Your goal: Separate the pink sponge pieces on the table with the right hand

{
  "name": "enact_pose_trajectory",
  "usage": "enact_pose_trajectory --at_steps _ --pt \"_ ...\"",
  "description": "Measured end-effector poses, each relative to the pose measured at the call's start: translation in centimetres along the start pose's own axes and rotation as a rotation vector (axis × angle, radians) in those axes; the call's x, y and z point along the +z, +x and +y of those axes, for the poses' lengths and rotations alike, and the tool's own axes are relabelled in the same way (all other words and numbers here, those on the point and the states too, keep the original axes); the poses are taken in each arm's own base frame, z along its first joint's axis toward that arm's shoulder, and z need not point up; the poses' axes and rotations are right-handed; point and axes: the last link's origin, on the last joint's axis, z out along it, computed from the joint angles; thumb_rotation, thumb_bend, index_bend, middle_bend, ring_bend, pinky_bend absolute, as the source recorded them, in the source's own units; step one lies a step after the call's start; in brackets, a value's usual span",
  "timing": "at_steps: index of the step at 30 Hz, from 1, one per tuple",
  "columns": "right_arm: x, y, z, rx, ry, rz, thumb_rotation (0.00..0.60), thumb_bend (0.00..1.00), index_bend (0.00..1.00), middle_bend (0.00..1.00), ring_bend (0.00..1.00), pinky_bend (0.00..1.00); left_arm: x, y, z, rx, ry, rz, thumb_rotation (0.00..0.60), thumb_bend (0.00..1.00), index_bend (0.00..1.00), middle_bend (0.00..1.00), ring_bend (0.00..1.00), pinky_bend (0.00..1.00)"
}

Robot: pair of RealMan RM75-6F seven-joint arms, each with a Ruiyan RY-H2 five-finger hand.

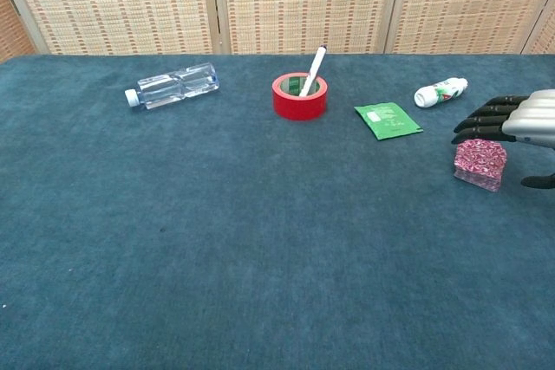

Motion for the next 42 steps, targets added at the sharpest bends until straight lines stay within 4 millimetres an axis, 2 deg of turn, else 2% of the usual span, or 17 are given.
enact_pose_trajectory --at_steps 10,22,42 --pt "1.8 -0.1 -0.4 -0.018 0.006 0.001 0.600 0.25 0.13 0.08 0.00 0.00 0.1 -0.1 -0.2 0.001 0.005 -0.005 0.600 0.52 0.00 0.00 0.00 0.14" --pt "2.4 -0.4 -0.3 -0.034 -0.011 -0.006 0.600 0.25 0.22 0.15 0.00 0.00 0.1 -0.1 -0.2 0.001 0.006 -0.004 0.600 0.52 0.00 0.00 0.00 0.14" --pt "2.7 -0.4 -0.1 -0.041 -0.033 -0.007 0.600 0.25 0.27 0.17 0.00 0.00 0.3 -0.2 -0.3 0.004 0.008 -0.010 0.600 0.52 0.00 0.00 0.00 0.14"
